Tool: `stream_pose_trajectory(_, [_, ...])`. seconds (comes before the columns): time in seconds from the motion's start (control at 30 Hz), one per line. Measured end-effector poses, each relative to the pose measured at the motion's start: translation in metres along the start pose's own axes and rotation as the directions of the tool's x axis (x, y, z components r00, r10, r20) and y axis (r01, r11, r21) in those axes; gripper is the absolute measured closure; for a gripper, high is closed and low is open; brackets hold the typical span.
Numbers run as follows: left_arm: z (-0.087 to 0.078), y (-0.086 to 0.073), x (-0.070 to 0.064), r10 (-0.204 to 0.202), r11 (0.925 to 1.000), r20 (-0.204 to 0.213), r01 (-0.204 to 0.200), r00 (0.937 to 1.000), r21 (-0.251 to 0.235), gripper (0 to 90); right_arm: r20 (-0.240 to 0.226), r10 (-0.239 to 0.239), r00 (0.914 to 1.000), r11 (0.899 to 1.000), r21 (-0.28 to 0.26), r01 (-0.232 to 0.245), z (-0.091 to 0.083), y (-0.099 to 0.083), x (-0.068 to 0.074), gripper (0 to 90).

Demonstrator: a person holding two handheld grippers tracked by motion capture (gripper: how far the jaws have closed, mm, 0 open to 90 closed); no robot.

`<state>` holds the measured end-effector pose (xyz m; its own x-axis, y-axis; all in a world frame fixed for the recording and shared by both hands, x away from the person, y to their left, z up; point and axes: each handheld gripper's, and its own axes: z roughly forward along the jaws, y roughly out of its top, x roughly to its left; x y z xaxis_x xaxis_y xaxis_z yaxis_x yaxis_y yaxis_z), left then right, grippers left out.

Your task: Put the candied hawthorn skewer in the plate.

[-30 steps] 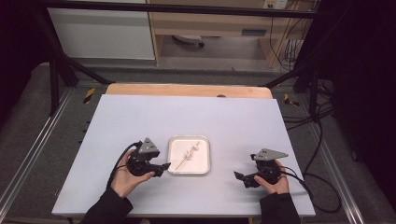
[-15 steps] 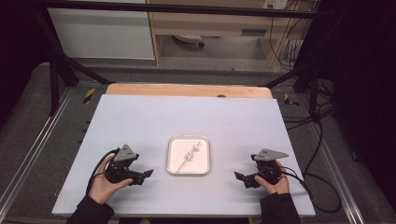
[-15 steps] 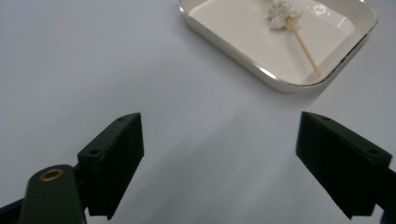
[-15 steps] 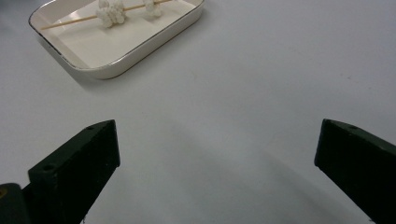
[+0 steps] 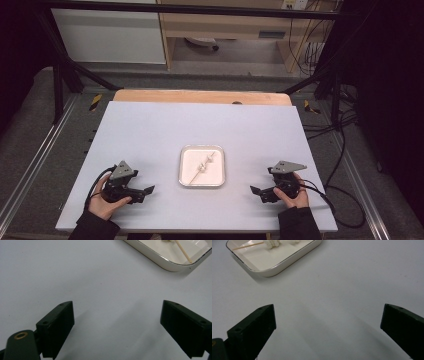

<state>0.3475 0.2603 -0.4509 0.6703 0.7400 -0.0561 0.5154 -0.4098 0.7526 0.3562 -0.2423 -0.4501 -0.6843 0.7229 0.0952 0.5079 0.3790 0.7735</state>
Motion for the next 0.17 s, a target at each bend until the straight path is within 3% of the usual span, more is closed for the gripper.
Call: stream_pose_trajectory(0.17, [-0.0005, 0.0003, -0.0005, 0.004, 1.0000, 0.004, -0.004, 1.0000, -0.004, 11.9, 0.000, 0.000, 1.0000, 1.000, 0.003, 0.000, 0.0007, -0.0007, -0.0005, 0.7])
